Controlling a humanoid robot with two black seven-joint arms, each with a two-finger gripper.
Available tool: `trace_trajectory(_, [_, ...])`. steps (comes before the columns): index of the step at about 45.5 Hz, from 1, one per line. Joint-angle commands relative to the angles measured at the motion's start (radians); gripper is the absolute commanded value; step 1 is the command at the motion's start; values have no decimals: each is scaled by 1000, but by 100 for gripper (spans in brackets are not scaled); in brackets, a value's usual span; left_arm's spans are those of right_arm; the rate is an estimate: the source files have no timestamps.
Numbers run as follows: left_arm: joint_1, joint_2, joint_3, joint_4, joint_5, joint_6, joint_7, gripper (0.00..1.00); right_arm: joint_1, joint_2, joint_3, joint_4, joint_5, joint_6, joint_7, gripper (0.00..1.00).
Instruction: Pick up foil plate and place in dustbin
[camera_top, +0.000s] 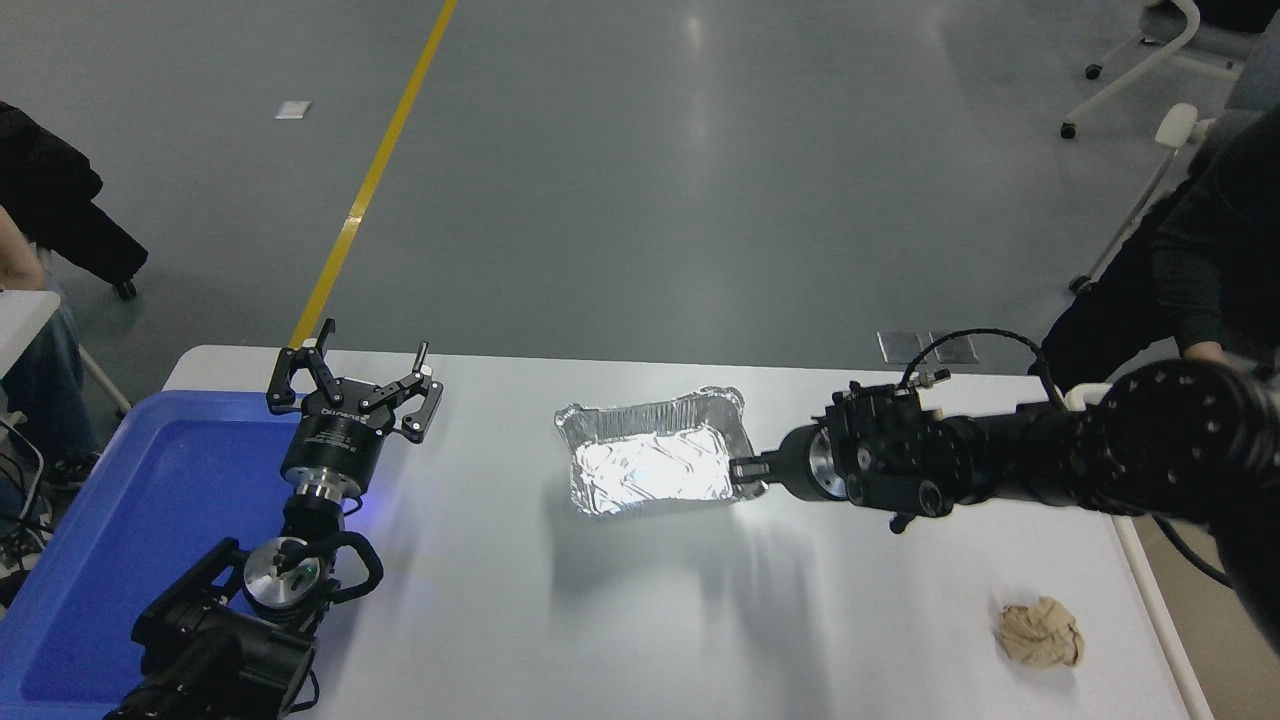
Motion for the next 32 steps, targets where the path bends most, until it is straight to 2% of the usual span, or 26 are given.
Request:
trace_trajectory(1, [0, 0, 0, 0, 0, 0, 0, 99, 298, -207, 1, 202, 3, 142, -11, 0])
trace_trajectory(10, [0, 0, 0, 0, 0, 0, 0, 99, 487, -356, 1, 264, 0, 300, -68, 0])
trace_trajectory(23, [0, 0, 0, 0, 1, 0, 0, 99, 614, -465, -1, 266, 0, 398, -175, 0])
trace_trajectory(32, [0, 0, 0, 0, 1, -2, 0, 99, 628, -565, -24, 249, 0, 397, -188, 0])
